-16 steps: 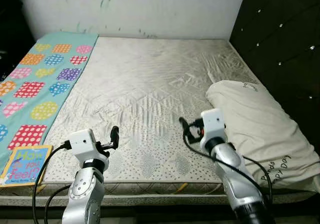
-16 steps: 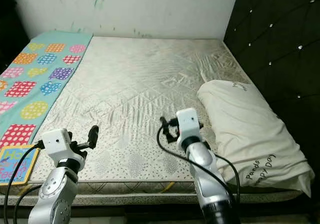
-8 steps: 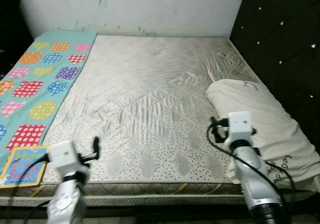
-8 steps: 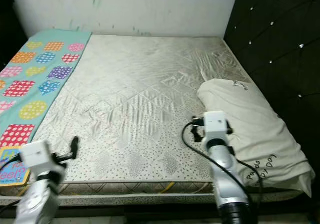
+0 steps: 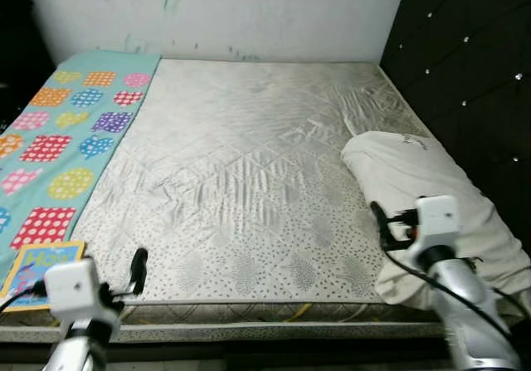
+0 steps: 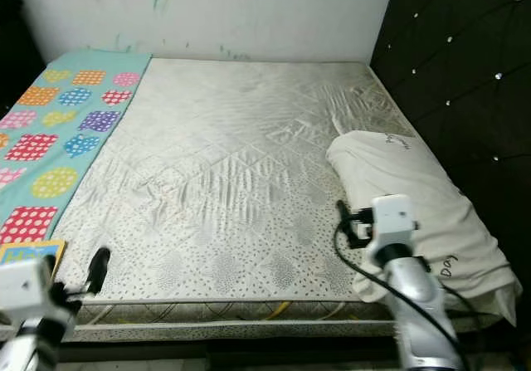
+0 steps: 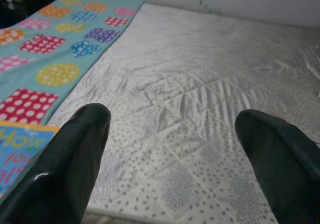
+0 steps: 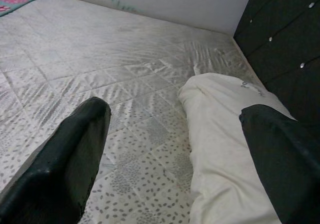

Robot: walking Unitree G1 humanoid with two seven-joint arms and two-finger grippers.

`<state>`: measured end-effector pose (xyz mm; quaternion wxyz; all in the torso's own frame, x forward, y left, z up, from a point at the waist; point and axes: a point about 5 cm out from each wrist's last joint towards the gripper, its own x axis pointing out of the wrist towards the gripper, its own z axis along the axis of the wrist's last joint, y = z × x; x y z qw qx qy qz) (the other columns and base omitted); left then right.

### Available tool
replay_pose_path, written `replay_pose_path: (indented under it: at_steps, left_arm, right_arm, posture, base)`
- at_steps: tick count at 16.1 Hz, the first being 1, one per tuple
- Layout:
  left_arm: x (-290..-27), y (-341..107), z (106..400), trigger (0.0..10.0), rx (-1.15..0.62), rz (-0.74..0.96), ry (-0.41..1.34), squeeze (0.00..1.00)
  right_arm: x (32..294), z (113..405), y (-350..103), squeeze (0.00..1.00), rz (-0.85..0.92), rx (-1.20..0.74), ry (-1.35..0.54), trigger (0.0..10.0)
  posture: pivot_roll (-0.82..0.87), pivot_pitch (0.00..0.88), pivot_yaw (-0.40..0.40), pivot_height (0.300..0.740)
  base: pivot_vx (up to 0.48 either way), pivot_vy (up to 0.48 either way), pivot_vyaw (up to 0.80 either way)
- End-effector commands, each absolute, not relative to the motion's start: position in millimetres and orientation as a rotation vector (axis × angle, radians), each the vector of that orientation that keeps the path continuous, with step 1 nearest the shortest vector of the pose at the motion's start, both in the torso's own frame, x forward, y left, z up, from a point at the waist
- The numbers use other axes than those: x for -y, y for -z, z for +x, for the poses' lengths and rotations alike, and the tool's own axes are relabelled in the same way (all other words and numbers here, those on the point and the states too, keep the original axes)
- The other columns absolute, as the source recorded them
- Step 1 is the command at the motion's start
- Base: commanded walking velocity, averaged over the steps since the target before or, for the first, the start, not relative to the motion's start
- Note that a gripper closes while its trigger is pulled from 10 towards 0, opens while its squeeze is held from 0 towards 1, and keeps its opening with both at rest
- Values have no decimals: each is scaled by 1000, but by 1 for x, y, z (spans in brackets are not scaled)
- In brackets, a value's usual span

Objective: Clean up the room

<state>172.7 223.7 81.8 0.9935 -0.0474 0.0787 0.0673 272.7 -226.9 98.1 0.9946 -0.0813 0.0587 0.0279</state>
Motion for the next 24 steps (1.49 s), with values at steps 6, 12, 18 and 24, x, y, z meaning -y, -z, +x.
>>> replay_pose_path:
  at_steps: [6, 12, 18, 24]
  left_arm:
    - [-214, -91, 181, 10000, -112, -80, -145, 0]
    - [-202, -93, 196, 10000, -100, -120, -81, 0]
    - [-198, -90, 202, 10000, -104, -124, -65, 0]
    - [-203, -97, 205, 10000, -86, -165, -78, 0]
  right_arm:
    - [212, 272, -106, 0, -168, -86, -130, 10000]
    - [221, 253, -71, 0, -176, -209, -126, 10000]
    - [234, 245, -58, 0, -233, -254, -132, 10000]
    - [227, 256, -74, 0, -203, -192, -144, 10000]
  posture:
    - [-53, 0, -61, 740]
    - [-83, 0, -37, 740]
    - [-84, 0, -41, 740]
    - [-80, 0, -38, 740]
  base:
    - [0, 0, 0]
    - [0, 0, 0]
    - [0, 0, 0]
    - [0, 0, 0]
